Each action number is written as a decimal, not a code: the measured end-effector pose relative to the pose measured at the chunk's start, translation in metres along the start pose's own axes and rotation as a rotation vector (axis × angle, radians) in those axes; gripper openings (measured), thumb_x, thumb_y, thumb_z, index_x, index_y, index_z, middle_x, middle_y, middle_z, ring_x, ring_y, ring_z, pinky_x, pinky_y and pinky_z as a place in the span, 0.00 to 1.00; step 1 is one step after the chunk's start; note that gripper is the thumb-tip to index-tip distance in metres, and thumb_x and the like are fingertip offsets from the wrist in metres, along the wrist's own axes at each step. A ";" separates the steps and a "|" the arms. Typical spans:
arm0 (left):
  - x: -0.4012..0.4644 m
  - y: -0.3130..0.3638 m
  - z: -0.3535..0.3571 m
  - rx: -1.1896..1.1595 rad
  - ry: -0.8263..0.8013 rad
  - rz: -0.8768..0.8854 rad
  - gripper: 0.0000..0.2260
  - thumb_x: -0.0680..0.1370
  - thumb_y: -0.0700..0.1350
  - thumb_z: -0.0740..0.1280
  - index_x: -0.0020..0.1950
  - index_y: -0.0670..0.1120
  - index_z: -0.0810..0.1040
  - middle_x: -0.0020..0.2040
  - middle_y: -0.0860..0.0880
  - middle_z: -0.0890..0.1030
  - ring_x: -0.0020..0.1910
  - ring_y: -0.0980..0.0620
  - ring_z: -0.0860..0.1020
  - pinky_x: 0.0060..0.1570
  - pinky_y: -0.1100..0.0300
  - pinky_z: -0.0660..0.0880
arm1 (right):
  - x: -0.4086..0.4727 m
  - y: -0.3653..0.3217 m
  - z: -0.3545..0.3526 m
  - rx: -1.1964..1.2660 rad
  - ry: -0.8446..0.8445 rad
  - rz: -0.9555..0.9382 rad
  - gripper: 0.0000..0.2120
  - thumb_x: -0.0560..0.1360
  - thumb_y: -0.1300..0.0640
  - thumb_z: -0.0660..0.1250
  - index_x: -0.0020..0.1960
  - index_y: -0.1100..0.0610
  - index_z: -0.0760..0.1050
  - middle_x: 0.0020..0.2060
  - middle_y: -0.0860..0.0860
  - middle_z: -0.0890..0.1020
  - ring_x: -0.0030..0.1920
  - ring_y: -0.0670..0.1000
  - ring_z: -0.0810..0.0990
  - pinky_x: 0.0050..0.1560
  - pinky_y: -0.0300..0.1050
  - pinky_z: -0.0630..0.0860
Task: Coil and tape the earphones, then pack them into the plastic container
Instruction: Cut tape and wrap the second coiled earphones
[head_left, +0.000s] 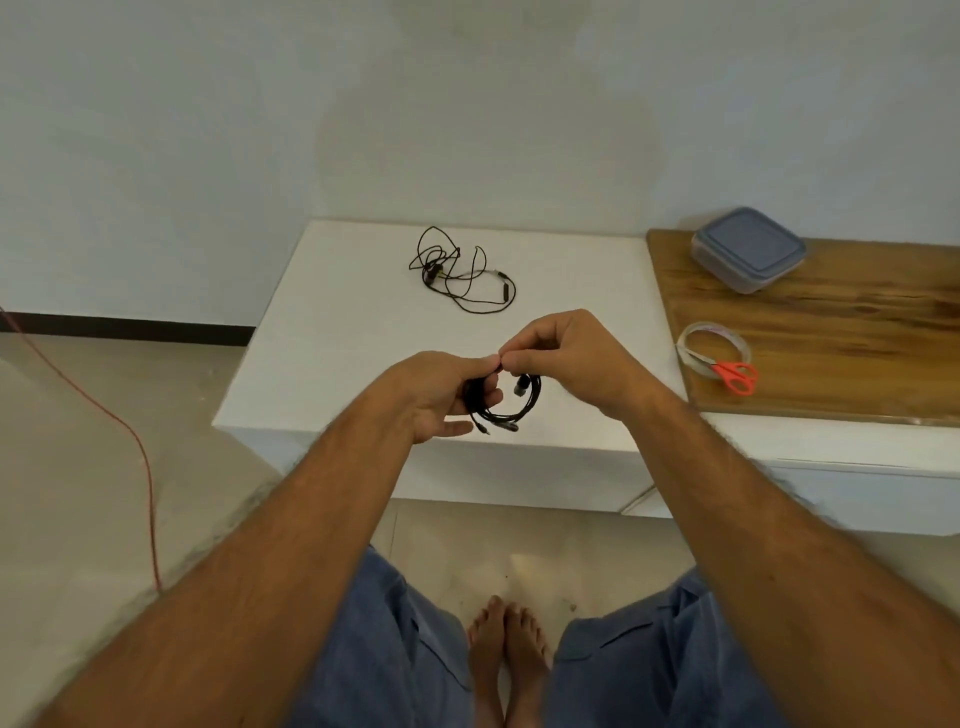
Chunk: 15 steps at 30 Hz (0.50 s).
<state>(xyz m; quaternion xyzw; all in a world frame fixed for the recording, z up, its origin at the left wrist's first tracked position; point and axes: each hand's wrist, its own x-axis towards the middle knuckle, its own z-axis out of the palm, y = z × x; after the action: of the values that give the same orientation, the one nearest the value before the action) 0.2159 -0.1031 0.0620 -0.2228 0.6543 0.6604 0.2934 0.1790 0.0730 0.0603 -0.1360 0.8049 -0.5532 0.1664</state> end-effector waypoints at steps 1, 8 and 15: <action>0.006 0.000 -0.001 0.021 0.017 0.004 0.06 0.78 0.48 0.69 0.43 0.48 0.79 0.35 0.54 0.80 0.41 0.55 0.81 0.56 0.50 0.72 | 0.004 0.004 0.001 0.014 -0.008 0.016 0.03 0.72 0.65 0.73 0.46 0.62 0.84 0.40 0.57 0.85 0.39 0.50 0.83 0.49 0.46 0.80; 0.035 -0.008 -0.006 -0.024 0.107 0.107 0.04 0.76 0.47 0.71 0.47 0.47 0.82 0.38 0.53 0.84 0.42 0.55 0.82 0.52 0.51 0.76 | 0.030 0.026 0.007 0.112 0.012 0.125 0.03 0.71 0.66 0.73 0.43 0.60 0.84 0.36 0.54 0.84 0.39 0.49 0.81 0.50 0.47 0.80; 0.059 -0.022 -0.009 -0.163 0.161 0.176 0.08 0.80 0.48 0.66 0.53 0.45 0.81 0.44 0.47 0.85 0.43 0.51 0.84 0.47 0.51 0.82 | 0.043 0.044 0.021 0.263 0.134 0.269 0.03 0.72 0.67 0.73 0.45 0.65 0.82 0.33 0.56 0.81 0.36 0.53 0.79 0.48 0.56 0.82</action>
<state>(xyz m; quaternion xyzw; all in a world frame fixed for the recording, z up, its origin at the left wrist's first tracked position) 0.1868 -0.1070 0.0054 -0.2399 0.6369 0.7145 0.1621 0.1476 0.0536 0.0072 0.0328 0.7457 -0.6344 0.2009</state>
